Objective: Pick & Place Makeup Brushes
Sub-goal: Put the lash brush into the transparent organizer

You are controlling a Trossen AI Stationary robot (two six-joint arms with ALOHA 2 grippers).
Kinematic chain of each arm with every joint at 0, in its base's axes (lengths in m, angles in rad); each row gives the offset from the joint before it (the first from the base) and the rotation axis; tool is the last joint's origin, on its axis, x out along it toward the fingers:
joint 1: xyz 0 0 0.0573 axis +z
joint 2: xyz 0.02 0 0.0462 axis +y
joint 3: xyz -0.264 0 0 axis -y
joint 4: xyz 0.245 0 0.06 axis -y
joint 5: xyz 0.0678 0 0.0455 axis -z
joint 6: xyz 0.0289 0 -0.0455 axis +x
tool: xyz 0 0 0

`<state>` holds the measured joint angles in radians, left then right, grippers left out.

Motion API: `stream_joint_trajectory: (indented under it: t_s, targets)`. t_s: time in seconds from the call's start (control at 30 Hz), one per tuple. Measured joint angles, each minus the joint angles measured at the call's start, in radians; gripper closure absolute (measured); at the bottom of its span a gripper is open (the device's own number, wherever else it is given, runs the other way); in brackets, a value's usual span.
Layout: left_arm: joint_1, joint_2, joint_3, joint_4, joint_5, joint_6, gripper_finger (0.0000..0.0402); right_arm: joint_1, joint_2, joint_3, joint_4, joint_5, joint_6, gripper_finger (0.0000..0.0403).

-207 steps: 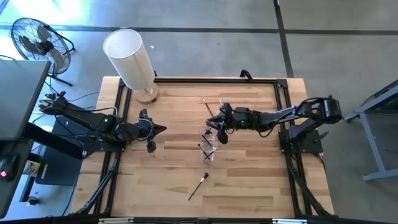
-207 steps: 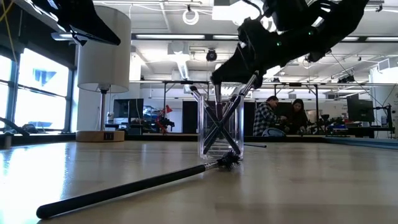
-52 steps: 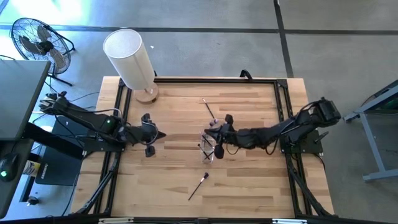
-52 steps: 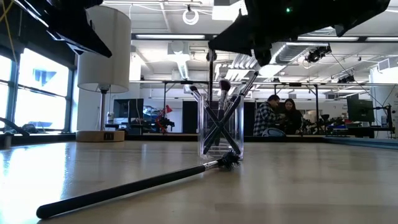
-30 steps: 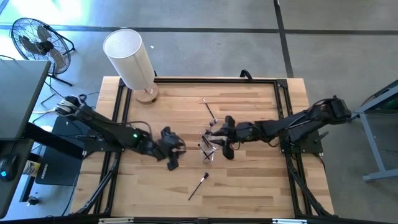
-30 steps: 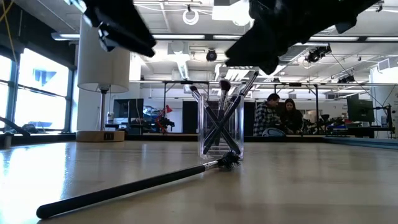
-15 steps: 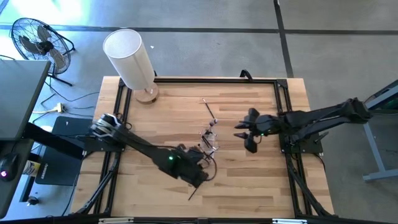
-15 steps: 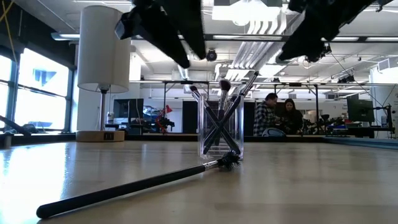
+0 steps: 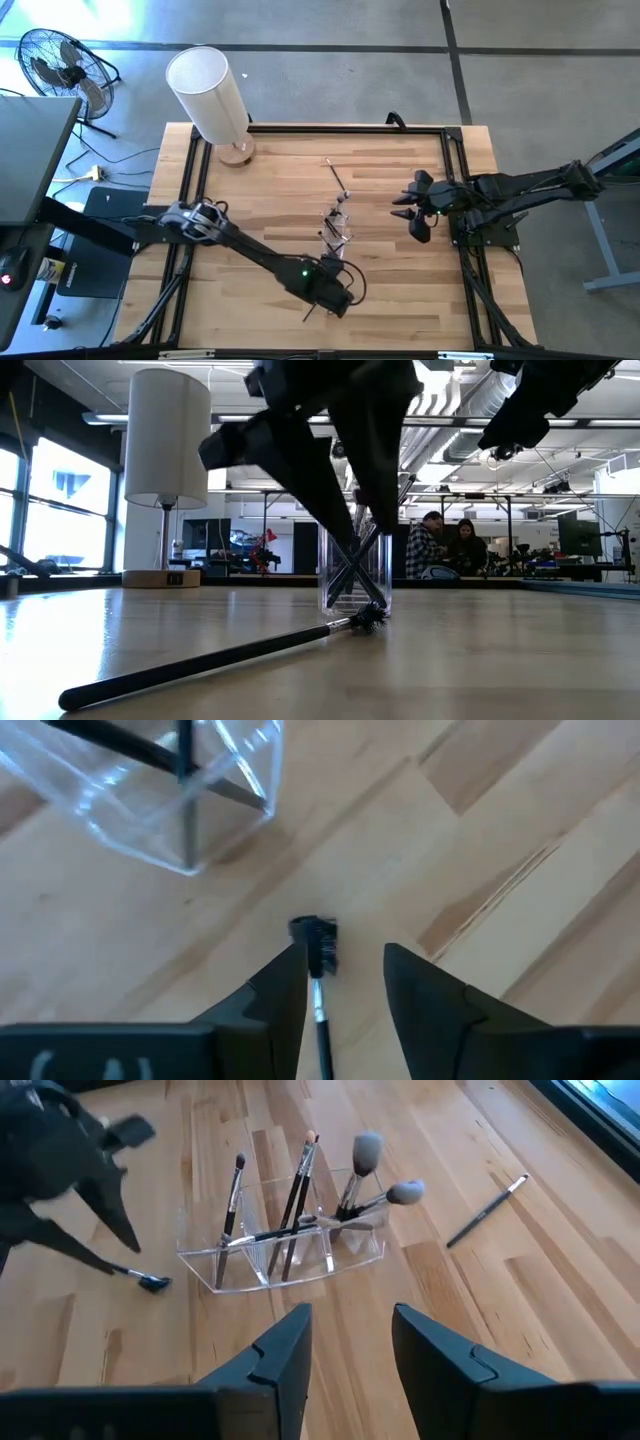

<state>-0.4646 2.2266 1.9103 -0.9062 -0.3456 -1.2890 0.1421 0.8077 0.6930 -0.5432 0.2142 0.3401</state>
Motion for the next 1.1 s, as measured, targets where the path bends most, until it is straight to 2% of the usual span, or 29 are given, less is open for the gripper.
stream_joint_trajectory:
  t_s: [0.63,0.7,0.87,1.03,1.1]
  targets:
    - [0.035,0.118,0.004,0.049,0.164,0.0,0.0286,0.0,-0.005,0.0,-0.007,-0.041,0.005,0.0269]
    - [0.034,0.12,0.004,0.04,0.169,0.0,0.0302,0.0,-0.005,0.0,-0.007,-0.042,0.018,0.0269]
    - [0.038,0.121,0.003,0.035,0.231,0.001,0.0385,0.0,-0.005,0.0,-0.007,-0.042,0.019,0.0269]
    - [0.049,0.123,0.022,0.035,0.321,0.008,0.0387,0.001,-0.005,0.0,-0.007,-0.042,0.019,0.0269]
    - [0.036,0.13,0.058,0.029,0.302,0.049,0.0391,0.0,-0.005,0.0,-0.011,-0.042,0.019,0.0269]
